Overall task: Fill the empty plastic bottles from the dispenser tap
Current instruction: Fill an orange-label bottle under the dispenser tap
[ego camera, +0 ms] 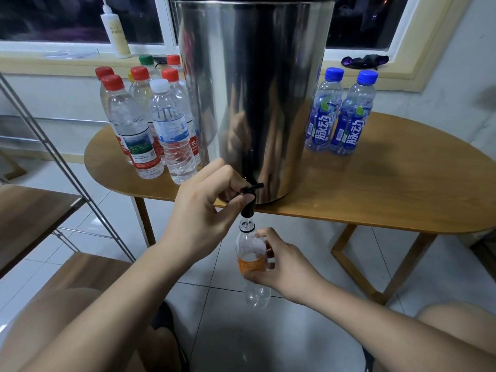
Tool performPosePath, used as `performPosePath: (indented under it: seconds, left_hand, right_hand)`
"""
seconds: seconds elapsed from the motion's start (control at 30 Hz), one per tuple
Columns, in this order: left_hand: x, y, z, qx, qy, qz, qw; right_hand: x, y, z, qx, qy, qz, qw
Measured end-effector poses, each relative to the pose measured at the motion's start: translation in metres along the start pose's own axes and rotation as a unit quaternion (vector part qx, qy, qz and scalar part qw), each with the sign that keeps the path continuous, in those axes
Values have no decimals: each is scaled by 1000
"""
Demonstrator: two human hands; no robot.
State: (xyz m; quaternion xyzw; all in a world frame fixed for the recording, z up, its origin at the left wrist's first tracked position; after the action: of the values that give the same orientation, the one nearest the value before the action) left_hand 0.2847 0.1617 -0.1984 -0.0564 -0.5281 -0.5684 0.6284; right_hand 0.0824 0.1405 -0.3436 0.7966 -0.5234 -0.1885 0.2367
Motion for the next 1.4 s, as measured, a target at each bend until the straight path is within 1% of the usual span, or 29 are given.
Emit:
performPosePath:
  seconds: [0.13,0.3,0.4,0.7,1.4]
  left_hand:
    - [0,-2,1,0,-5,1,1000]
    - [-1,-4,-2,-72,36,14,997]
    - [-3,-6,-3,-93,54,12,994]
    - [-5,-8,-4,-103,68,9,992]
    - [-8,-9,-7,-119,74,14,990]
  right_hand:
    - [1,0,2,-7,-8,-4,1000]
    - [2,-2,4,-5,-17,-6,1000]
    - [2,-1,4,-4,-21,-7,1000]
    - [3,-2,3,-9,-18,-3,1000]
    - [5,-4,5,-15,-17,4,1000]
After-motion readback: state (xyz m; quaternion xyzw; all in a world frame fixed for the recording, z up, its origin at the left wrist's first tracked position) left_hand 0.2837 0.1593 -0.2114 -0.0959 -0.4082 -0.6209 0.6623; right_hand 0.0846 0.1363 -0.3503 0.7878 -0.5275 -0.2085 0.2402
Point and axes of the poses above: each hand's wrist, its own x-axis towards the middle knuckle, its own y-axis out of the back of the hand, z = x × y, the point moved 1 cm from there along x, towards the middle knuckle, and after that the axes turned 3 degrees about -y, right-handed, at the moved point
